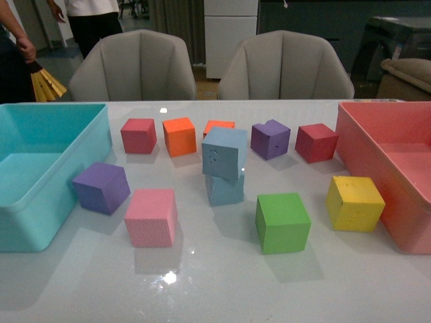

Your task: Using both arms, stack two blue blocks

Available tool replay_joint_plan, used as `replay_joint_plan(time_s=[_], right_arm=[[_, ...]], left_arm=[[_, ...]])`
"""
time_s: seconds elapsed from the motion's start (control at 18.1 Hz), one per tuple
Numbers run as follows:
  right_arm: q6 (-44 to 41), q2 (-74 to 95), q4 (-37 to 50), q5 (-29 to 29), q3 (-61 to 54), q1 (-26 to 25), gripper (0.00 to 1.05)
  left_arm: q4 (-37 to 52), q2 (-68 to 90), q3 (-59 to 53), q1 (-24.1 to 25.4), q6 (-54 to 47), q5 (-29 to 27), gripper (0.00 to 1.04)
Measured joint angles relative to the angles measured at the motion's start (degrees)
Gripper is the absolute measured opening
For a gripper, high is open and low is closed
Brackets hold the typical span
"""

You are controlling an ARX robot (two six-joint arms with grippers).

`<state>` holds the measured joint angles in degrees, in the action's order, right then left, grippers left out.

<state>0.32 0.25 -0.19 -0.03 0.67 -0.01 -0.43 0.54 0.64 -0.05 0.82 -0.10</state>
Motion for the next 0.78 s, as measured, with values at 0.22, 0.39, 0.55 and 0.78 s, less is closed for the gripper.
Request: replay_joint_plan(time_s=[0.22, 0.39, 0.55, 0.78], right_arm=[[0.0, 0.0, 0.0, 0.0, 0.0, 0.0, 0.98], [0.0, 0.0, 0.0, 0.0, 0.0, 0.0, 0.98], [0.0, 0.0, 0.0, 0.0, 0.0, 0.0, 0.98], [0.0, 0.0, 0.0, 0.0, 0.0, 0.0, 0.98]], left_arm=[[0.2, 0.0, 0.0, 0.0, 0.0, 0.1, 0.21], [0.2, 0.0, 0.0, 0.0, 0.0, 0.1, 0.63], [0.2, 0.0, 0.0, 0.0, -0.1, 0.1, 1.0], [0.2, 0.0, 0.0, 0.0, -0.2, 0.1, 0.98]])
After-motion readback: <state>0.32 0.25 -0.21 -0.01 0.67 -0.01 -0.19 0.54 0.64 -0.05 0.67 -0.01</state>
